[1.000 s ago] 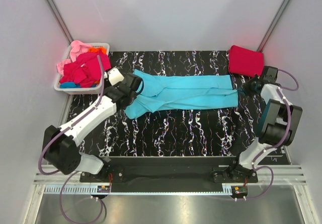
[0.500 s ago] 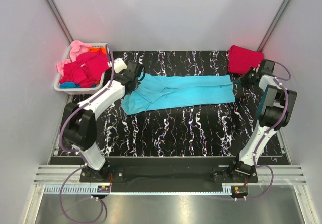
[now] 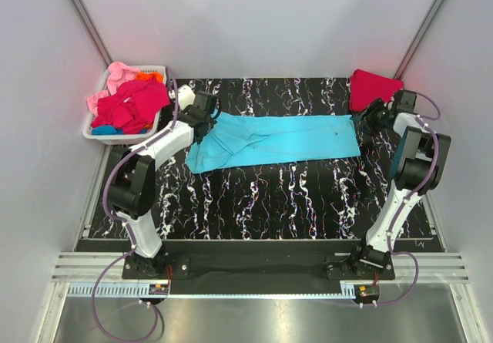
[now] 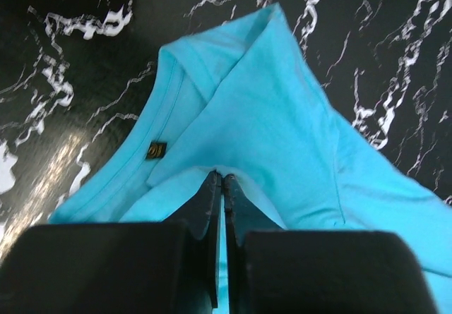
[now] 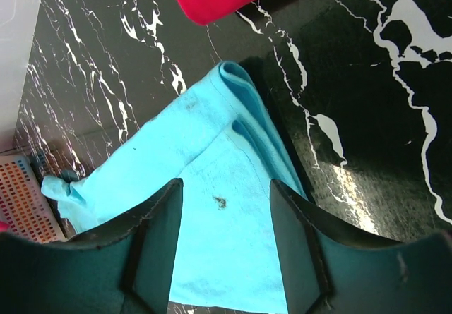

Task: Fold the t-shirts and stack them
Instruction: Fold the tshirt

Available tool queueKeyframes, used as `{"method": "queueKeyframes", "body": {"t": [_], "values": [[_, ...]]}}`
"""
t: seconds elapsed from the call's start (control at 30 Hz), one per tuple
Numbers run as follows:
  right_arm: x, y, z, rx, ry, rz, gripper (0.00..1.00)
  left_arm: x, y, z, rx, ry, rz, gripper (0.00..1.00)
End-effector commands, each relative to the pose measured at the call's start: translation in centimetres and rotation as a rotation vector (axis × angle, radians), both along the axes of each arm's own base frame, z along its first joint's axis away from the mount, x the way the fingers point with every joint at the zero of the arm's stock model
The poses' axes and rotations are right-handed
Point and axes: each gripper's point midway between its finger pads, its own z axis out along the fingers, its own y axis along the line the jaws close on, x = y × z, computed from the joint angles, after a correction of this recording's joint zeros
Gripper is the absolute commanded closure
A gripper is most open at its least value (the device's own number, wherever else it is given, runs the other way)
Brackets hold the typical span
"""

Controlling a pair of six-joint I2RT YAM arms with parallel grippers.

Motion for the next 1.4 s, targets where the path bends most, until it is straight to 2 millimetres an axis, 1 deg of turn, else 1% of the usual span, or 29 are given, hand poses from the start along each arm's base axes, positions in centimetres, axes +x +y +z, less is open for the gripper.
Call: {"method": "queueKeyframes", "body": {"t": [0.0, 0.07, 0.17, 0.2, 0.23, 0.3, 0.37, 0.4, 0.43, 0.47, 0.5, 0.53, 0.57, 0.6, 0.63, 0.67, 0.7, 0.8, 0.83, 0.93, 1.0, 1.07, 1.1, 1.2, 1.37], "values": [[0.8, 0.3, 2.9, -0.034, -0.092, 0.025, 0.40, 1.9, 0.7, 2.2, -0.016, -0.157, 0.028, 0.89], [0.5, 0.9, 3.2, -0.016, -0.095, 0.041, 0.41, 1.6, 1.9, 2.6, 0.003, -0.186, 0.081, 0.82], [-0.6, 2.0, 3.2, -0.013, -0.087, 0.061, 0.41, 0.7, 3.7, 3.2, 0.007, -0.229, 0.187, 0.77], [-1.1, 2.7, 3.2, -0.013, -0.081, 0.072, 0.41, 0.5, 4.0, 3.5, 0.013, -0.241, 0.198, 0.76], [-1.5, 3.1, 3.1, -0.012, -0.077, 0.078, 0.41, 0.7, 3.9, 3.9, 0.005, -0.266, 0.192, 0.75], [-2.4, 3.8, 2.8, -0.010, -0.064, 0.088, 0.41, 0.5, 4.1, 3.9, 0.015, -0.269, 0.178, 0.71], [-3.0, 5.0, 2.8, -0.013, -0.057, 0.108, 0.41, 0.6, 3.4, 4.0, 0.000, -0.261, 0.136, 0.69], [-3.6, 5.6, 2.7, -0.010, -0.050, 0.117, 0.41, 0.5, 2.7, 3.8, -0.012, -0.240, 0.085, 0.68], [-3.9, 6.1, 2.5, -0.013, -0.045, 0.126, 0.41, 0.0, 2.4, 3.1, -0.010, -0.196, 0.060, 0.67], [-4.2, 7.2, 2.6, -0.013, -0.044, 0.143, 0.41, -0.2, 2.0, 3.2, -0.023, -0.177, 0.043, 0.67], [-4.8, 7.8, 2.0, -0.008, -0.028, 0.154, 0.41, -0.7, 1.0, 2.7, -0.058, -0.138, -0.008, 0.67], [-5.0, 8.4, 1.9, -0.009, -0.023, 0.167, 0.41, -1.6, 0.6, 1.9, -0.067, -0.081, -0.034, 0.67], [-5.4, 9.6, 1.8, -0.009, -0.012, 0.191, 0.41, -2.2, 0.1, 1.4, -0.089, -0.050, -0.057, 0.67], [-5.8, 10.2, 1.3, -0.011, -0.002, 0.205, 0.41, -3.0, -1.2, 0.7, -0.142, -0.008, -0.113, 0.67], [-6.0, 10.9, 1.2, -0.016, 0.003, 0.218, 0.42, -4.1, -1.6, -0.3, -0.166, 0.033, -0.141, 0.67], [-6.6, 12.0, 0.7, -0.018, 0.023, 0.238, 0.42, -4.8, -2.3, -0.7, -0.199, 0.054, -0.170, 0.67], [-6.9, 12.2, 0.4, -0.025, 0.032, 0.242, 0.42, -5.6, -3.3, -1.2, -0.246, 0.084, -0.209, 0.67], [-7.7, 12.7, -0.6, -0.016, 0.069, 0.242, 0.42, -7.7, -3.8, -3.0, -0.291, 0.149, -0.232, 0.68], [-8.1, 12.6, -1.2, -0.014, 0.089, 0.237, 0.42, -8.3, -3.7, -3.8, -0.291, 0.172, -0.229, 0.69], [-8.3, 12.5, -2.0, -0.020, 0.113, 0.228, 0.42, -9.1, -3.6, -4.9, -0.281, 0.218, -0.233, 0.71], [-8.7, 12.3, -2.7, -0.027, 0.139, 0.221, 0.43, -9.3, -3.3, -5.9, -0.260, 0.256, -0.225, 0.72], [-9.1, 12.0, -3.2, -0.035, 0.163, 0.208, 0.43, -9.4, -3.0, -6.5, -0.239, 0.281, -0.213, 0.73], [-9.2, 11.8, -3.4, -0.045, 0.173, 0.199, 0.43, -9.5, -2.9, -7.2, -0.230, 0.301, -0.209, 0.74], [-9.6, 11.3, -4.0, -0.070, 0.207, 0.176, 0.43, -9.8, -2.4, -8.3, -0.200, 0.339, -0.189, 0.76], [-10.4, 10.2, -5.3, -0.119, 0.273, 0.145, 0.44, -10.5, -1.3, -9.3, -0.147, 0.376, -0.150, 0.77]]}}
